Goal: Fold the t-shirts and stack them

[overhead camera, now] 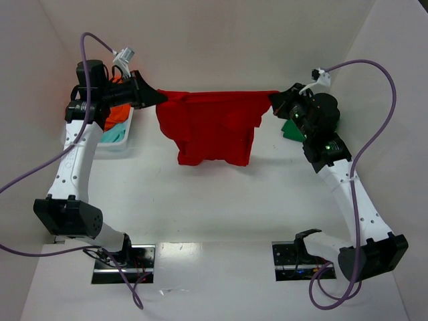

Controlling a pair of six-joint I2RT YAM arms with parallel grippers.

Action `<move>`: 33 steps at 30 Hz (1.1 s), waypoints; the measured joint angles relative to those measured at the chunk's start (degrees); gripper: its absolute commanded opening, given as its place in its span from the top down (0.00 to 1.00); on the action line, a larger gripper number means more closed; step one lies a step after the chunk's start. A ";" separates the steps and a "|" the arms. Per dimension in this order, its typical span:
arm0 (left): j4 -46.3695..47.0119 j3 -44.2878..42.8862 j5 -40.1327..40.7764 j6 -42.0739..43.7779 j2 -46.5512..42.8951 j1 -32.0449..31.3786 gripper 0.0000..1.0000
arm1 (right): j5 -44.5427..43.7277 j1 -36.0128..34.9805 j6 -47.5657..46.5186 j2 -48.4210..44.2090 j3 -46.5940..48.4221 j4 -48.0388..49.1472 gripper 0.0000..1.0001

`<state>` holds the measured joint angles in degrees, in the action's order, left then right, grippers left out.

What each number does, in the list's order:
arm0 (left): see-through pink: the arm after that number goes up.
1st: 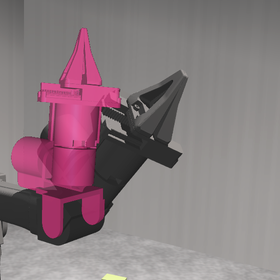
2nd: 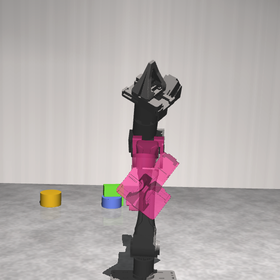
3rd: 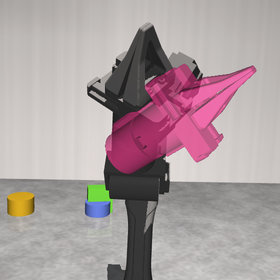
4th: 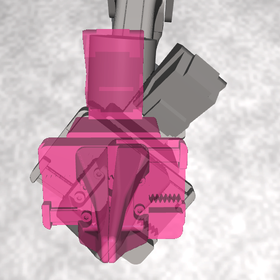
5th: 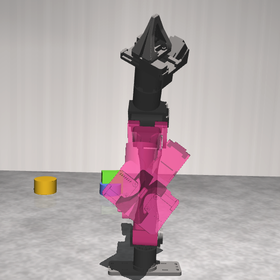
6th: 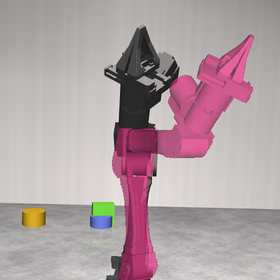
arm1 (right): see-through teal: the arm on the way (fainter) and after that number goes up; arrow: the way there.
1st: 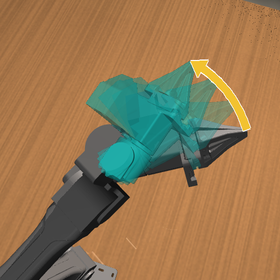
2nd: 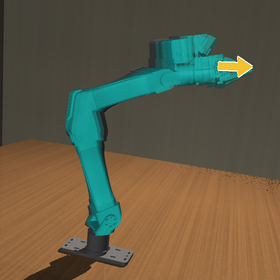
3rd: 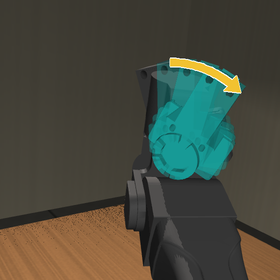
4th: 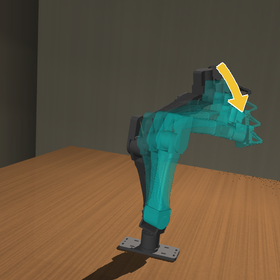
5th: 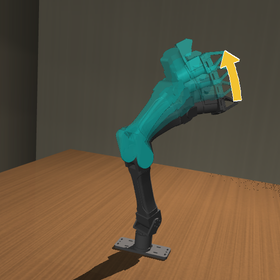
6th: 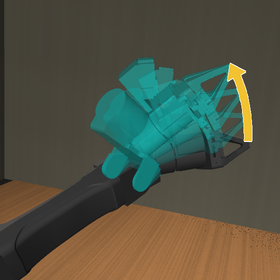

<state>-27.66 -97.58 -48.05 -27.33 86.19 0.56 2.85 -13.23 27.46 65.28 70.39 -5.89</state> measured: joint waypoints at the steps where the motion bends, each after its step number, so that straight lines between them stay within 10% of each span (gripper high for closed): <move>1: 0.24 0.09 -0.33 0.00 0.00 0.07 0.87 | 0.00 0.00 -0.04 0.00 0.07 -0.02 1.00; 20: 1.03 -0.31 -2.32 -0.04 -0.07 0.61 1.00 | 2.43 0.44 -0.55 -0.09 0.44 -0.26 1.00; 33: -0.74 -22.80 -2.84 -0.31 0.61 0.00 1.00 | 4.66 0.74 -1.05 -0.35 16.52 -2.69 1.00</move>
<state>-28.40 -120.38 -50.89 -27.64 86.80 0.56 7.51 -12.49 26.41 64.93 86.91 -8.58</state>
